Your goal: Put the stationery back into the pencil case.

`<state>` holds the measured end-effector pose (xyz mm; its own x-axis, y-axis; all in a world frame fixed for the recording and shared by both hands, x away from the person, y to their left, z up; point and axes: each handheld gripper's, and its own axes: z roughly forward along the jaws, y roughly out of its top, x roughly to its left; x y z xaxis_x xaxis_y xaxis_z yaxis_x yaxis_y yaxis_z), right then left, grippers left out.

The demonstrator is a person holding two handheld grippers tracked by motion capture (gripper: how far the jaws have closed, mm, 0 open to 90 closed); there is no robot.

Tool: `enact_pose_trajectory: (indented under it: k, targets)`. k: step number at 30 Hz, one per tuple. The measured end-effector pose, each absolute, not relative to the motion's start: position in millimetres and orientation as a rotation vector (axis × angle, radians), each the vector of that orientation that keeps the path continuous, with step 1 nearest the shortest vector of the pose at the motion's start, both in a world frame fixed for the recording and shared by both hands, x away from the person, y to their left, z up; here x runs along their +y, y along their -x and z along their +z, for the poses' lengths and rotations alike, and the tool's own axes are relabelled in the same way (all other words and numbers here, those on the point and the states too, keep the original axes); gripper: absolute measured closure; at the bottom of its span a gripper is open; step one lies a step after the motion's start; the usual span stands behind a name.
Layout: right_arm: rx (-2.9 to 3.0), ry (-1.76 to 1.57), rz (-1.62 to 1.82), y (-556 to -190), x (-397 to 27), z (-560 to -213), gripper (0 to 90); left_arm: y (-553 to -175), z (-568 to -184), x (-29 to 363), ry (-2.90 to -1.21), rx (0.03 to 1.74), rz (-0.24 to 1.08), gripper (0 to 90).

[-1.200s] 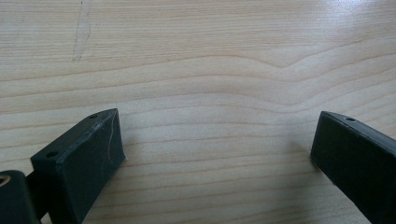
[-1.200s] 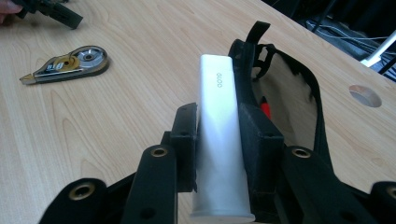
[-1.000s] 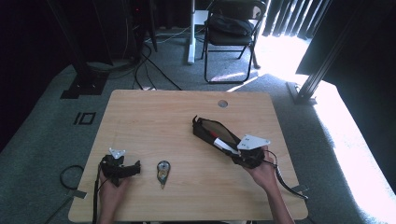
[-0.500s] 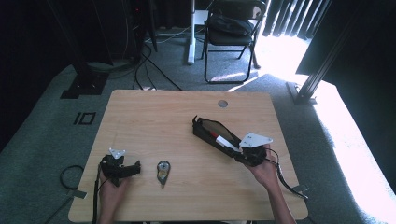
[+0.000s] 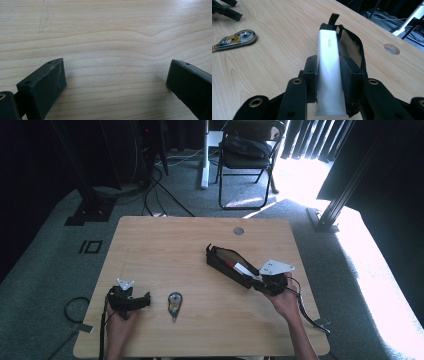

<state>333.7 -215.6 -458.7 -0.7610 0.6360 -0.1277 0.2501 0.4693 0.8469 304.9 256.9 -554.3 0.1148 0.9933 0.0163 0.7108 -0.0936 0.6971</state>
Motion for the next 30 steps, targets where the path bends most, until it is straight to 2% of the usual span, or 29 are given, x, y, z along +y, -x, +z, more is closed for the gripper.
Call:
enact_pose_trajectory:
  k: [30]
  targets:
    - [2.284,-0.796,1.187,-352,-221,-462,68.2,-305,-554,257,-1.864,1.649,0.687,2.5]
